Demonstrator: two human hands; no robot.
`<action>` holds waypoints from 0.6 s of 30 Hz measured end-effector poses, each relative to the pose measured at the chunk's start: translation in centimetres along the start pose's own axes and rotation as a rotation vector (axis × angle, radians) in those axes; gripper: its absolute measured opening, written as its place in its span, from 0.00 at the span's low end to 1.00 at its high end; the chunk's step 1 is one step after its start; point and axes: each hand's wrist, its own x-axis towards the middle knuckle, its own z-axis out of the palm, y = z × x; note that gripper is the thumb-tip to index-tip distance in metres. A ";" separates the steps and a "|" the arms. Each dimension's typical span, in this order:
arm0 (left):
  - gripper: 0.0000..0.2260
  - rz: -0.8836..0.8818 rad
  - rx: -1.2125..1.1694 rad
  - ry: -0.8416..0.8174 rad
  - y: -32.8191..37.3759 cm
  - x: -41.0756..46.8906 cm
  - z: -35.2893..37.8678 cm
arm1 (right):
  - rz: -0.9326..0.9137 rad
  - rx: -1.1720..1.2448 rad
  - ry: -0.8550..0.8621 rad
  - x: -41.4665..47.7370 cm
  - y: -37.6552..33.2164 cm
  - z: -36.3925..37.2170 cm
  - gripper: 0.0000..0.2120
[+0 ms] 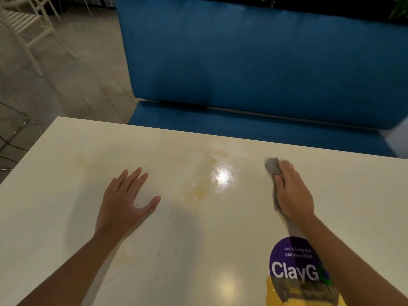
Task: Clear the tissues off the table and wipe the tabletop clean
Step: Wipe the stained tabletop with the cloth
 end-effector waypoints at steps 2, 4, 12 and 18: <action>0.38 0.003 -0.004 0.003 0.0 0.0 0.0 | 0.074 -0.046 0.058 1.6 -0.2 0.3 0.22; 0.39 0.005 -0.011 0.007 0.1 0.0 0.1 | 0.103 -0.061 0.121 3.3 -1.5 1.0 0.21; 0.32 -0.007 -0.003 0.017 -0.1 0.1 0.2 | -0.084 -0.085 0.056 6.3 -11.3 5.6 0.24; 0.34 -0.030 -0.020 0.006 0.0 0.0 0.1 | -0.341 0.044 -0.053 3.3 -11.2 5.1 0.19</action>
